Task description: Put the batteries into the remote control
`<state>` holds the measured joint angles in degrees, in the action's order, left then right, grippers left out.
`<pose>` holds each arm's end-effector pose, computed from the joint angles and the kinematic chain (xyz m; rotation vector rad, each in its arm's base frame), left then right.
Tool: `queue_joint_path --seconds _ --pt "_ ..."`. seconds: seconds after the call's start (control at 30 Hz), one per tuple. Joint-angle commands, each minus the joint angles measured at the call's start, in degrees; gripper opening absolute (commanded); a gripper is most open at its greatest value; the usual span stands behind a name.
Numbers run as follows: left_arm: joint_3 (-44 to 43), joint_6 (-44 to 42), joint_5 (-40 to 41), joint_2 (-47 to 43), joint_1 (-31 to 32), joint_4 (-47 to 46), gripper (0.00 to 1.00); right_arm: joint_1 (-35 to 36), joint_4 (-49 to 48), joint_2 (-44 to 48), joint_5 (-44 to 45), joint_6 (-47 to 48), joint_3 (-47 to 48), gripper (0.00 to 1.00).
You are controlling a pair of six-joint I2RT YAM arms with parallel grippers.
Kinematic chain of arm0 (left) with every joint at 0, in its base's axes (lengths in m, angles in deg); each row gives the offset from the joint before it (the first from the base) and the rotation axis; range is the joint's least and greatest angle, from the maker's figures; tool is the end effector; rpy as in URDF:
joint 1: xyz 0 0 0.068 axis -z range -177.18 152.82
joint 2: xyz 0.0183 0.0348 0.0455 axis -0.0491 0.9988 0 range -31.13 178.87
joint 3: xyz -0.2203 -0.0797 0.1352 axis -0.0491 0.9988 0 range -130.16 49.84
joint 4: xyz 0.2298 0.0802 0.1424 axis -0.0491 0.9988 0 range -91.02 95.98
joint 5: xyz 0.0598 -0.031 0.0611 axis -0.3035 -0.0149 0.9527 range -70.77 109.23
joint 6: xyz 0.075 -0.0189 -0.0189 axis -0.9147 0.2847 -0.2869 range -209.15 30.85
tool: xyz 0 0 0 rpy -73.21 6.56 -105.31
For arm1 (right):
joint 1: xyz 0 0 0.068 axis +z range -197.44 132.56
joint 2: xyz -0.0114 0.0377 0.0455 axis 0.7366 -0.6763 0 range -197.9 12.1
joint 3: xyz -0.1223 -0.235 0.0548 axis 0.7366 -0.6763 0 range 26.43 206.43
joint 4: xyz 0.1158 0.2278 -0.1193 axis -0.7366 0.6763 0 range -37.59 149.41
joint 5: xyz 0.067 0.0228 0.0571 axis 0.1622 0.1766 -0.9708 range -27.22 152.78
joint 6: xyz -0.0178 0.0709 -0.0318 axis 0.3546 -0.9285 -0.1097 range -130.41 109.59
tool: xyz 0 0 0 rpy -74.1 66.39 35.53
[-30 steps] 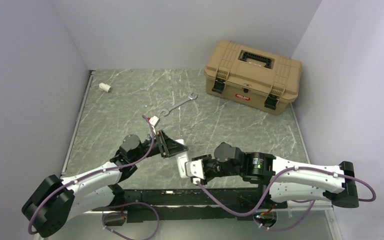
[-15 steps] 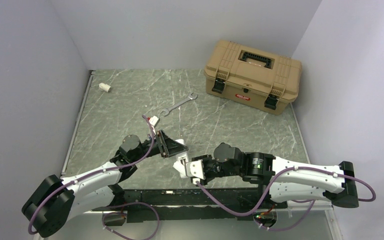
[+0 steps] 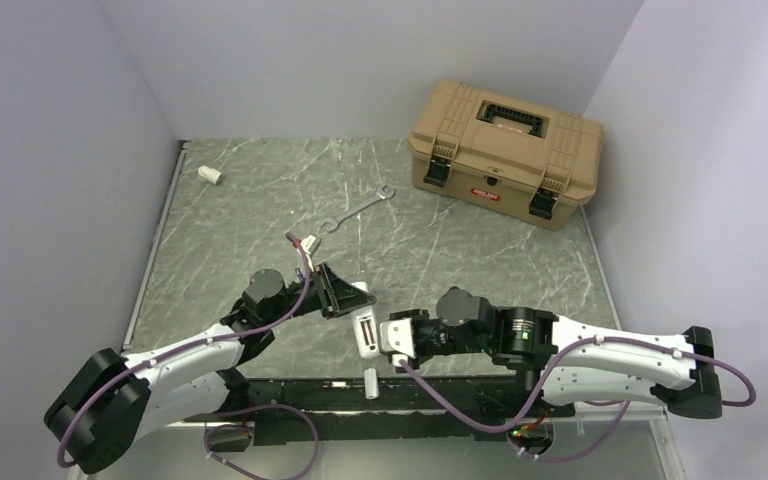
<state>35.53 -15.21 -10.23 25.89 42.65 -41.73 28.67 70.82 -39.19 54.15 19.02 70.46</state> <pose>0.1688 -0.1847 0.1914 -0.0976 1.9891 -1.8386 0.0517 0.2515 0.2820 -1.7124 1.1774 0.6609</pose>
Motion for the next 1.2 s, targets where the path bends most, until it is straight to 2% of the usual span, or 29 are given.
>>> queue_joint_path --seconds 0.0,0.17,0.57,1.17 --pt "0.48 -1.38 1.56 1.21 0.33 -1.06 0.00 -0.18 -6.08 4.00 1.88 -3.82 -1.73 0.49" --pt "0.88 -1.60 1.90 2.06 0.16 -1.43 0.00 -0.19 -7.66 5.23 2.50 -6.71 -2.86 0.50" --pt "-0.10 -3.78 3.07 -0.91 0.03 4.45 0.00 -0.20 -8.49 5.84 2.87 -8.52 -3.58 0.50" --pt "1.31 -3.06 2.78 -0.85 0.05 0.99 0.00 -0.19 -7.92 5.16 2.76 -7.90 -3.43 0.51"
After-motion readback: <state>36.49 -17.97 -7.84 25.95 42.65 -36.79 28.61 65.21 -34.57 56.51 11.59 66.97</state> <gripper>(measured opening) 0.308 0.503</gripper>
